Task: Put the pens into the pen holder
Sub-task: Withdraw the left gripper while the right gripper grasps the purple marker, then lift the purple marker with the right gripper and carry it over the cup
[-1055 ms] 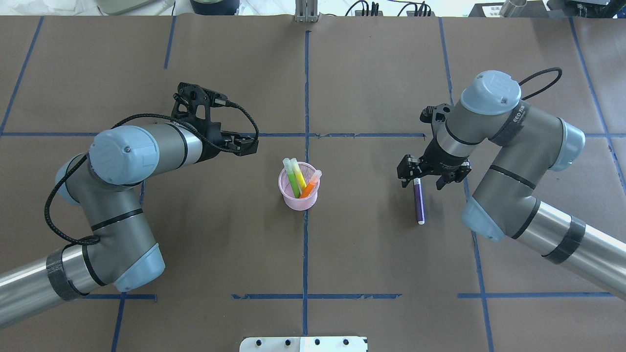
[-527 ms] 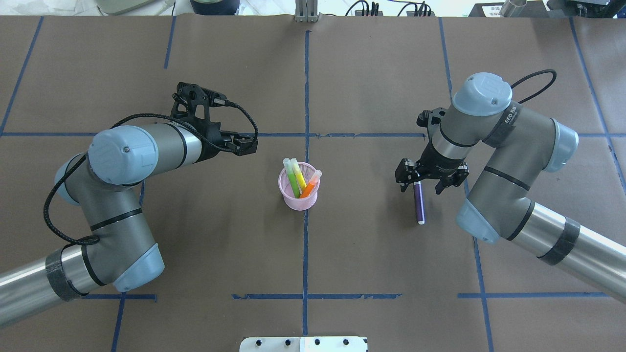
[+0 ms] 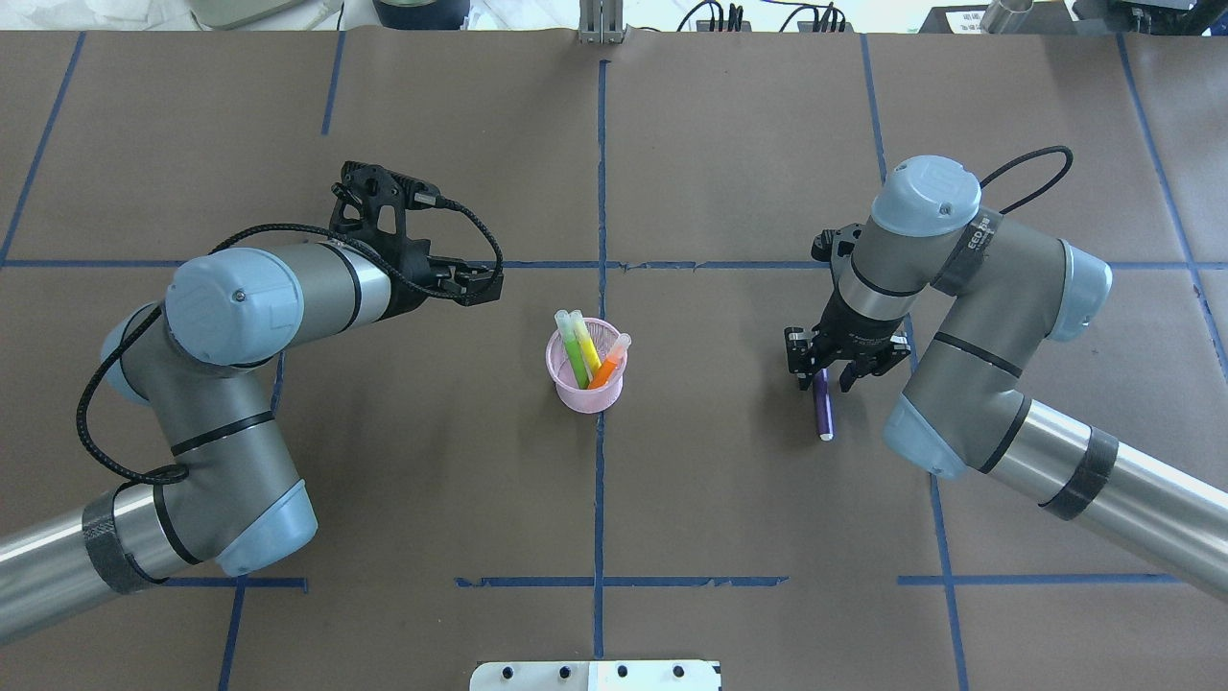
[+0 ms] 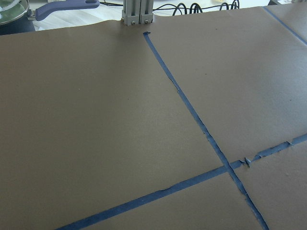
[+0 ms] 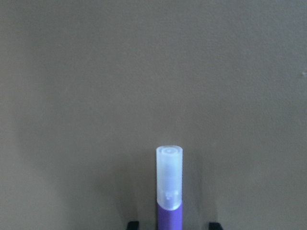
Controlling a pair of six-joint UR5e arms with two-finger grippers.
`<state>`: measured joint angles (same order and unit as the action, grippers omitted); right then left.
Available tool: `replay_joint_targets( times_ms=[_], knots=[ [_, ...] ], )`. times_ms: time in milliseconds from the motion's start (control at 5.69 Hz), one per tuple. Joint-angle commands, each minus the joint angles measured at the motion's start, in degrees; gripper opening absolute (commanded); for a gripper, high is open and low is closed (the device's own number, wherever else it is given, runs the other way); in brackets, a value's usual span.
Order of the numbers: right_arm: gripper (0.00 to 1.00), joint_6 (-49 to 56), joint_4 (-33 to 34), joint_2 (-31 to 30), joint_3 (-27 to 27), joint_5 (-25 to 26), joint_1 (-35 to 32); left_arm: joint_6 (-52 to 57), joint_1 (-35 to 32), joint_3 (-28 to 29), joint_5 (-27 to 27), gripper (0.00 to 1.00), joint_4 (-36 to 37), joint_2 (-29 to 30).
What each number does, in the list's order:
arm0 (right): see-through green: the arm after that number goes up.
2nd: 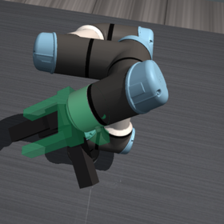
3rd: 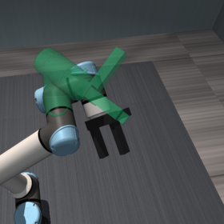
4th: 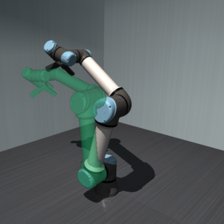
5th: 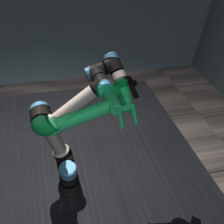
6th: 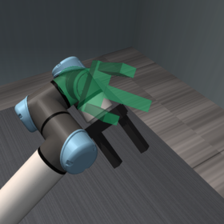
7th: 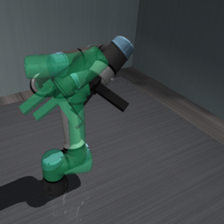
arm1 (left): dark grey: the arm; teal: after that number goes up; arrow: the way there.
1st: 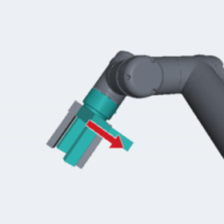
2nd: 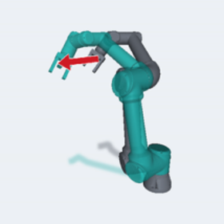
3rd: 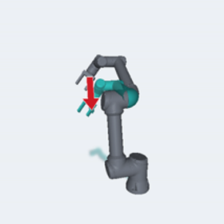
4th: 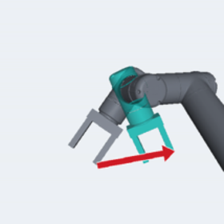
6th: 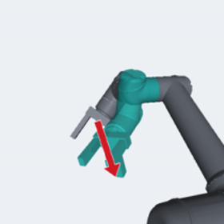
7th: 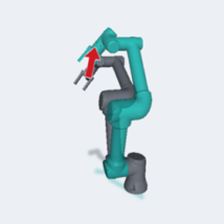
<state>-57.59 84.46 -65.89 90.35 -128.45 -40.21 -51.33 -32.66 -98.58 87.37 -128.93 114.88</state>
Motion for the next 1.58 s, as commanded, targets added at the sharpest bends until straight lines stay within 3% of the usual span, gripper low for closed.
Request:
replay_joint_targets(
  times_ms=[0,352,527,703,879,1055,1231,1407],
  knots=[
    [0.0,0.02,0.0,0.32,-0.26,-0.39,-0.39,0.0,-0.04,-0.03,0.0,0.99,0.0,0.0],
    [0.0,-0.76,-0.52,0.84,0.87,-1.1,-1.53,0.0,0.05,0.06,-0.09,1.0,-0.18,0.0],
    [0.0,-5.91,-0.53,1.72,8.36,6.56,-0.67,0.0,-0.04,-0.2,-0.09,1.0,-0.27,0.08],
    [0.0,-9.35,-0.27,2.07,16.97,19.17,3.35,0.17,-0.21,-0.29,0.0,1.0,-0.35,-0.35],
    [0.0,-13.74,-0.35,3.64,21.23,24.86,4.0,0.87,-1.0,-2.56,0.26,0.99,-0.62,-4.71],
    [0.0,-18.04,-0.61,7.05,22.66,35.53,7.74,0.97,-1.87,-3.1,0.43,0.99,-2.18,-7.1],
    [0.0,-18.26,-0.88,9.79,23.81,53.48,15.61,0.97,-2.4,-3.02,0.44,0.99,-2.98,-7.47],
    [0.0,-18.09,-1.4,9.81,23.3,66.27,23.0,0.97,-2.41,-2.93,0.44,0.99,-2.99,-7.48]
  ],
)
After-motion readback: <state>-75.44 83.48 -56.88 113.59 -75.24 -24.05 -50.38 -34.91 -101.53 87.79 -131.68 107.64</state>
